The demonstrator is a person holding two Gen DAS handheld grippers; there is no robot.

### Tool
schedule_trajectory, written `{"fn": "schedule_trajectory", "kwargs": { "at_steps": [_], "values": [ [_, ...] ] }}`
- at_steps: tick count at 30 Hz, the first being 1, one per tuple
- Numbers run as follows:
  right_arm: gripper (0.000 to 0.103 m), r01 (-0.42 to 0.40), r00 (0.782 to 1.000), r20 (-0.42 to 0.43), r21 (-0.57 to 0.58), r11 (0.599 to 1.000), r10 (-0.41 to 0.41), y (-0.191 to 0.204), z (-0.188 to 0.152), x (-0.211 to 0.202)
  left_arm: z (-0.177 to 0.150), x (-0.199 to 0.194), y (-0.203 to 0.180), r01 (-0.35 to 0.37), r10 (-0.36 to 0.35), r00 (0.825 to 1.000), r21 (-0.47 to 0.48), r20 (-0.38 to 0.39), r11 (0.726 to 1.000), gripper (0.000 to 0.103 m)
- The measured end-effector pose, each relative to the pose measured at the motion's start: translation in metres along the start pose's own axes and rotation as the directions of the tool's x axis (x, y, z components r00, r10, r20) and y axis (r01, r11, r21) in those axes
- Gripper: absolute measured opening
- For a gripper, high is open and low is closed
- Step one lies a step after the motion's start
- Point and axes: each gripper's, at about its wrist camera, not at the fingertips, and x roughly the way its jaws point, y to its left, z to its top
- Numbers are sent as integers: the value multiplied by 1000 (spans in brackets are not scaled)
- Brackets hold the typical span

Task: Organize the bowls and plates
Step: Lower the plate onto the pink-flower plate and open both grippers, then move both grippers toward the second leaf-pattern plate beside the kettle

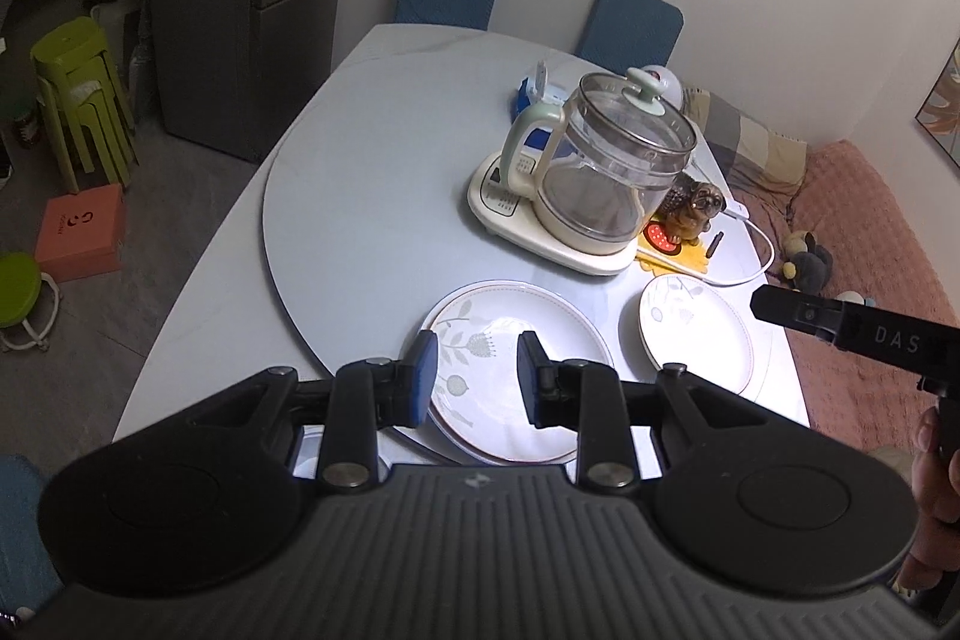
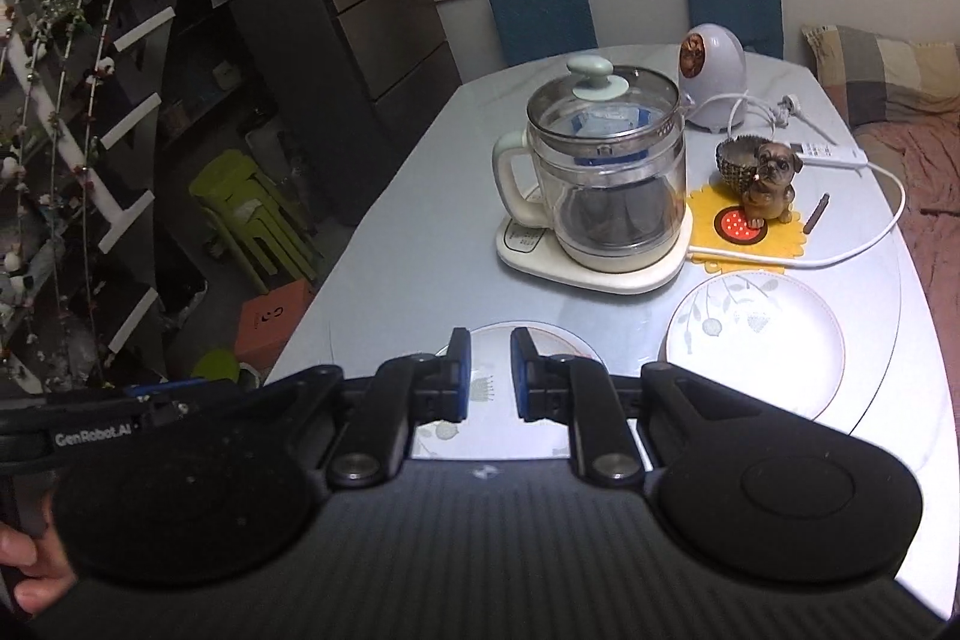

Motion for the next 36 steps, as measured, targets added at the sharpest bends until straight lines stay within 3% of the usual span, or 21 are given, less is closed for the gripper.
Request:
{"fn": "schedule_trajectory", "kwargs": {
  "at_steps": [8,14,16,17,18,19,20,21,28,36],
  "values": [
    [17,-20,1000,22,-44,999,21,7,-18,-35,-24,-49,-15,-38,38,997,6,63,999,41],
    [19,-7,999,46,-64,998,10,6,-32,-54,-39,-77,-27,-70,66,993,38,95,997,61],
    [19,-5,998,57,-76,997,10,6,-36,-60,-43,-85,-31,-74,70,992,38,102,997,77],
    [25,0,998,62,-78,997,5,6,-38,-62,-45,-88,-31,-80,75,991,37,109,996,83],
    [45,6,998,67,-80,997,-1,6,-40,-65,-46,-91,-33,-91,85,989,40,117,995,89],
    [58,17,997,72,-78,997,-11,5,-42,-66,-48,-93,-33,-102,95,988,46,125,994,91],
    [77,25,997,77,-69,997,-19,3,-43,-67,-49,-95,-33,-114,106,986,54,126,992,92],
    [82,31,996,84,-59,998,-26,2,-45,-69,-50,-96,-33,-120,113,986,58,122,991,92],
    [82,91,992,91,-20,996,-89,3,-56,-78,-52,-105,-24,-98,90,989,69,117,993,94],
    [82,96,991,96,-1,995,-96,18,-70,-86,-54,-110,-16,-56,46,992,83,118,995,94]
  ]
}}
